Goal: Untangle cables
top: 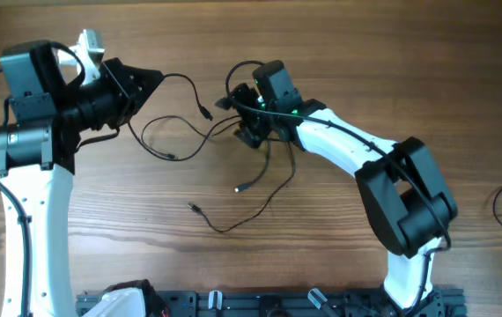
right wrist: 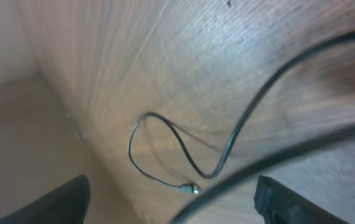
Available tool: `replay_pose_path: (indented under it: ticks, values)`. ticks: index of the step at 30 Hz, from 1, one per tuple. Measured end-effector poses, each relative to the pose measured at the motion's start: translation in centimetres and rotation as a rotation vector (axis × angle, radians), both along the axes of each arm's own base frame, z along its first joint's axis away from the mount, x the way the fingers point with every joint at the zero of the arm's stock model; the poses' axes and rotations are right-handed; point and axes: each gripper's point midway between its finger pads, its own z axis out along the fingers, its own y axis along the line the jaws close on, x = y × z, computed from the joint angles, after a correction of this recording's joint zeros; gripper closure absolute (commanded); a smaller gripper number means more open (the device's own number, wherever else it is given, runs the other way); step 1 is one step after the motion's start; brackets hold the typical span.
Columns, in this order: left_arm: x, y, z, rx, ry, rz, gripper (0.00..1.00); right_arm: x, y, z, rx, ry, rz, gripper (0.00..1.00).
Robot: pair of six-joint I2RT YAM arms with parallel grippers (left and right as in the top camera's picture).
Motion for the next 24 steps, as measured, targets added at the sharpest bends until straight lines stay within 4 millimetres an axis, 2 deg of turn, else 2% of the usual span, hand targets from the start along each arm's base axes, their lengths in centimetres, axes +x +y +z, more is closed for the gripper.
replay_pose_path:
  ticks: [1, 3, 5, 8, 10, 11, 12, 13, 15, 18, 21, 24]
  values:
    - [-0.2, 0.0, 0.3, 0.001, -0.01, 0.0, 0.96, 0.3, -0.1, -0.3, -0.007, -0.007, -0.009, 0.94]
    - [-0.7, -0.1, 1.0, 0.004, -0.029, 0.0, 0.96, 0.9, -0.3, -0.5, -0.034, -0.053, -0.008, 0.95]
    - [-1.0, 0.3, 1.2, 0.019, -0.04, 0.009, 0.96, 1.4, -0.3, 0.0, -0.052, -0.148, 0.071, 0.96]
    - [-0.9, 2.8, 0.0, 0.069, 0.004, 0.107, 0.96, 0.6, -1.6, 0.2, -0.11, -0.201, 0.19, 0.96]
    - [-0.6, 4.8, -0.5, 0.103, 0.021, 0.181, 0.96, -0.6, -3.9, 4.1, -0.175, -0.315, 0.317, 0.95]
    - [-0.5, 5.3, -0.6, 0.112, 0.024, 0.198, 0.96, -1.2, -4.4, 5.7, -0.198, -0.378, 0.375, 0.96]
    - [-0.5, 5.5, -0.6, 0.124, 0.018, 0.199, 0.96, -1.7, -4.6, 8.4, -0.22, -0.498, 0.454, 0.96]
    - [-0.5, 5.5, -0.7, 0.135, 0.012, 0.196, 0.96, -2.3, -4.5, 10.2, -0.234, -0.601, 0.528, 0.96]
    - [-0.5, 4.9, -0.7, 0.175, -0.023, 0.149, 0.96, -3.9, -3.8, 13.0, -0.231, -0.799, 0.704, 0.94]
    - [-0.9, 2.1, -0.4, 0.22, -0.111, -0.019, 0.96, -6.7, -2.3, 14.0, -0.143, -1.02, 0.971, 0.95]
    - [-1.6, -0.8, -0.4, 0.215, -0.186, -0.191, 0.96, -8.3, -1.3, 15.5, -0.063, -1.239, 1.123, 0.91]
    - [-2.1, -1.7, -1.2, 0.197, -0.168, -0.258, 0.96, -8.8, -0.5, 17.1, -0.01, -1.423, 1.182, 0.91]
